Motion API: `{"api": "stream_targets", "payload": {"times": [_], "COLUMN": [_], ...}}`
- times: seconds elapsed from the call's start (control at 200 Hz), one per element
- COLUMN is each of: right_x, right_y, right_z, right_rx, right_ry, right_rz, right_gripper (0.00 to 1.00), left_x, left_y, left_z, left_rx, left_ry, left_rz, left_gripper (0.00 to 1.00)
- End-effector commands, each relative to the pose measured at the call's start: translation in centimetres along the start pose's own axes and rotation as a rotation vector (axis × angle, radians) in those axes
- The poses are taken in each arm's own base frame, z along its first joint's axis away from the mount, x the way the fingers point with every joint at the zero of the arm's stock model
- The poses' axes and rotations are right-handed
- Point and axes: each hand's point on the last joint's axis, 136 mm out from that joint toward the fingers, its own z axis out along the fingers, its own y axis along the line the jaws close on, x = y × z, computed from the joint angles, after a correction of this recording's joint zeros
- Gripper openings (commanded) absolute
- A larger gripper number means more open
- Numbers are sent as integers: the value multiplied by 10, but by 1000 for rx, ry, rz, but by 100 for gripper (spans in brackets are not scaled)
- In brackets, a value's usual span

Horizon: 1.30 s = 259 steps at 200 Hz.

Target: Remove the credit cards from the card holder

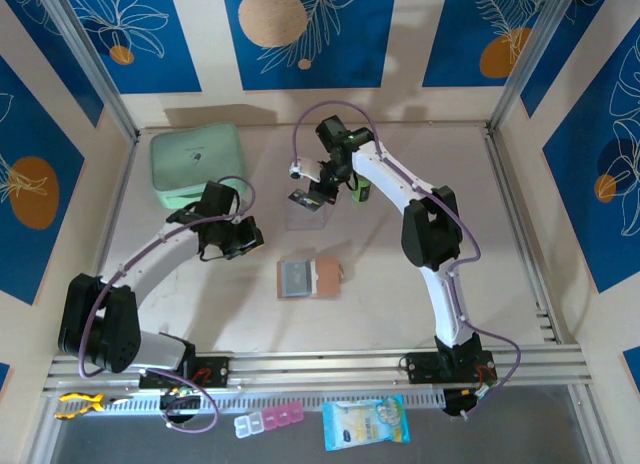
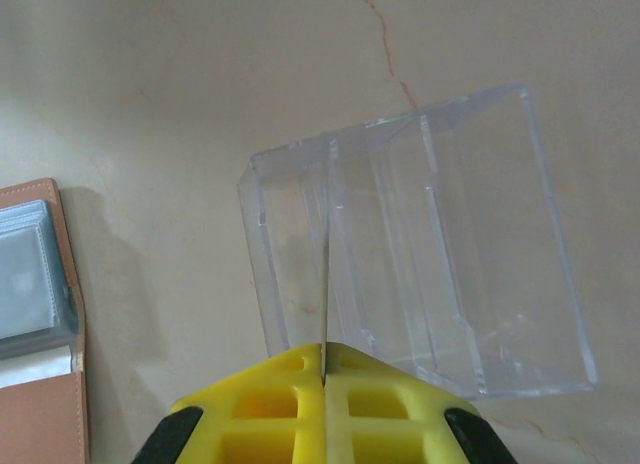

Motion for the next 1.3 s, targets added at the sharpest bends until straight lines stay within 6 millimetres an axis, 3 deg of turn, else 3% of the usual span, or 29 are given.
{"api": "stream_targets", "payload": {"times": [0.0, 0.66, 0.855, 1.055, 1.291], "right_x": [2, 45, 46, 30, 14], "right_y": [10, 26, 30, 24, 1], "right_z": [3, 34, 41, 25, -1], "right_rx": [-69, -204, -214, -189, -39], "right_ry": [-7, 147, 166, 104, 57], "right_rz": [-17, -3, -2, 20, 26], "right_gripper": [0, 0, 2, 22, 22], "left_x": [-2, 6, 7, 5, 1], "left_y": [2, 10, 10, 9, 5], "left_z": [-6, -8, -7, -8, -6], "left_rx": [-7, -9, -2, -2, 7], "left_ry": [3, 4, 3, 1, 1], "left_rz": [2, -19, -23, -16, -10], "left_gripper": [8, 9, 9, 8, 8]}}
